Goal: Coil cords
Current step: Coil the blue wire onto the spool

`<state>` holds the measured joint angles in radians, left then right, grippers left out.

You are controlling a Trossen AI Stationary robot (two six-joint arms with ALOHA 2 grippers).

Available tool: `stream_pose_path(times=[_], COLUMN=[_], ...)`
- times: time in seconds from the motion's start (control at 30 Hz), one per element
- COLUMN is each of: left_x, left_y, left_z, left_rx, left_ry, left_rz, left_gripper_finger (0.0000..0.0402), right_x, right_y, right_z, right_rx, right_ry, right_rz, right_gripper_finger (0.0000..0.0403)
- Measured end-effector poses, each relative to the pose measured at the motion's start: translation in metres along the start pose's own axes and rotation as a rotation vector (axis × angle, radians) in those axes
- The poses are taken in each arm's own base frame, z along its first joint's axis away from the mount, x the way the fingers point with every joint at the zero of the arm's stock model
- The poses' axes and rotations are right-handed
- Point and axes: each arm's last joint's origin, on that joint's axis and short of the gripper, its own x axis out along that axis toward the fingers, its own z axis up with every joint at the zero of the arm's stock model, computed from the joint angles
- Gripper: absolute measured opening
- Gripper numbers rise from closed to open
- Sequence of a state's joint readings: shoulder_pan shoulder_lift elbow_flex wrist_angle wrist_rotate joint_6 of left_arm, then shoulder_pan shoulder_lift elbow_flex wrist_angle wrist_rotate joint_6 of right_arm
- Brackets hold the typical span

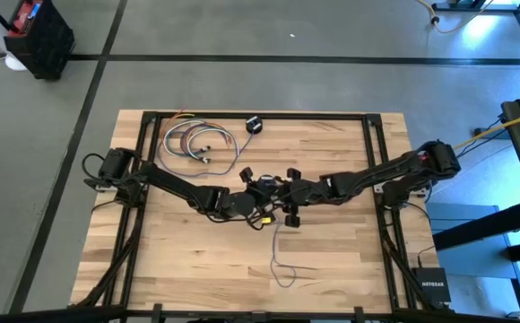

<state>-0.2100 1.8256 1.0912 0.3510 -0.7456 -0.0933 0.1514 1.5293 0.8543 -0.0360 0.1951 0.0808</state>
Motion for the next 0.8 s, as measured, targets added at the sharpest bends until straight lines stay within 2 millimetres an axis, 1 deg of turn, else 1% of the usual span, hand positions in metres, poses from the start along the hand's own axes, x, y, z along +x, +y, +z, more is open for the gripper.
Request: stream_pose_path(times=[0.13,0.3,0.37,0.63,0.7,0.8], left_x=[0.0,0.0,0.0,0.0,0.0,0.0], left_y=[0.0,0.0,0.0,0.0,0.0,0.0], left_z=[0.0,0.0,0.0,0.001,0.002,0.008], left_rx=[0.001,0.001,0.001,0.014,0.012,0.018], left_ry=[0.001,0.002,0.001,-0.003,-0.019,-0.069], left_rz=[-0.001,-0.001,0.0,0.0,-0.002,-0.004], left_gripper_finger=[0.0005,0.0005,0.0005,0.0005,0.0005,0.0005], right_x=[-0.011,-0.024,-0.024,-0.025,-0.025,-0.02], right_y=[0.004,0.015,0.018,0.018,0.019,0.021], right_z=[0.003,0.007,0.006,0.007,0.007,0.007], right_rx=[-0.013,-0.048,-0.068,-0.074,-0.083,-0.101], right_ry=[-0.007,-0.045,-0.045,-0.048,-0.052,-0.055], right_rz=[0.019,0.054,0.062,0.065,0.097,0.135], right_gripper_finger=[0.0161,0.0162,0.0162,0.0161,0.0161,0.0161])
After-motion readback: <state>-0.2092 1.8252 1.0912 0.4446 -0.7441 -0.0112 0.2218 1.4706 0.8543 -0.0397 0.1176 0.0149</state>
